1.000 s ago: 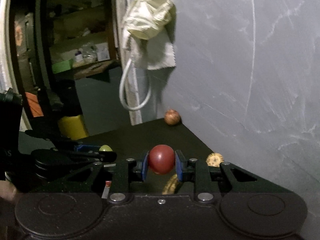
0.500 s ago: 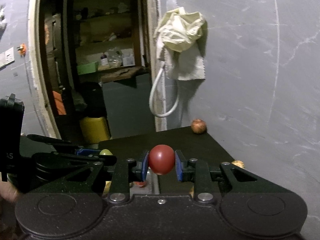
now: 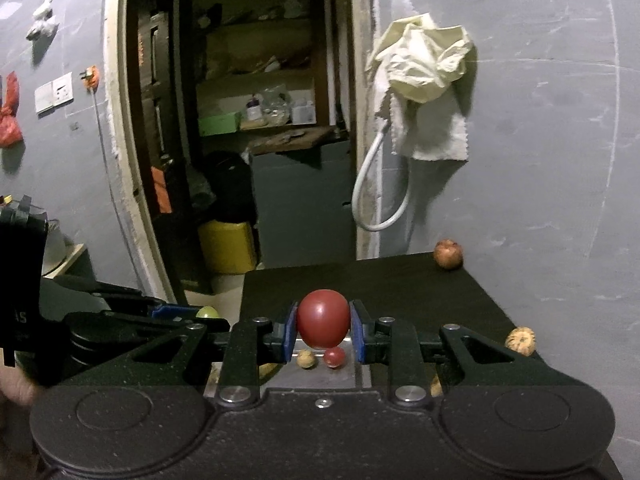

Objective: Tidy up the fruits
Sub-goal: 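Carry the grape with the left tool over the tray while the right tool carries the tomato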

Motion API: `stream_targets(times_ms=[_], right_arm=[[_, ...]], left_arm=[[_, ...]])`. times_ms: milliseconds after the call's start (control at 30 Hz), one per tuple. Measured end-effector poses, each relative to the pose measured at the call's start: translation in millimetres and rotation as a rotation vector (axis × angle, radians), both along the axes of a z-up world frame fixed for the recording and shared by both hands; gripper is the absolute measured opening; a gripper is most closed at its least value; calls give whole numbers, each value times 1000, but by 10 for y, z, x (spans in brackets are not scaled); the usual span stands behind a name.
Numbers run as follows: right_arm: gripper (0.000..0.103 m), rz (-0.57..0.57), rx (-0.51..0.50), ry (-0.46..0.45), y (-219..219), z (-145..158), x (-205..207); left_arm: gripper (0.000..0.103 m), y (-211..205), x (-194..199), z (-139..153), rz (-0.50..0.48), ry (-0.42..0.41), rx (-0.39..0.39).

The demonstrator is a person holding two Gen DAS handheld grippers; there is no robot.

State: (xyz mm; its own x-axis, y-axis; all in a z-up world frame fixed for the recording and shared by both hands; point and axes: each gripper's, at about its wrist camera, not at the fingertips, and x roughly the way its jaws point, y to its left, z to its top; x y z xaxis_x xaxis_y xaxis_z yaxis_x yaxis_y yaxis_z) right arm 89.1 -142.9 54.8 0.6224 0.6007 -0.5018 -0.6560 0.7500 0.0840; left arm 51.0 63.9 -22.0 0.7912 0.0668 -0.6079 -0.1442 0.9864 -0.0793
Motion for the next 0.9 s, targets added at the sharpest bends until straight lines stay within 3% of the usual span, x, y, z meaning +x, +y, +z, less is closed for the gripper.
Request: stream_targets(times_ms=[500, 900], right_arm=[[29, 26, -71, 139, 288, -516, 161], [29, 77, -173, 243, 760, -1133, 721]], left_arm=[[25, 54, -16, -571, -28, 127, -45], [25, 151, 295, -1094, -38, 227, -78]])
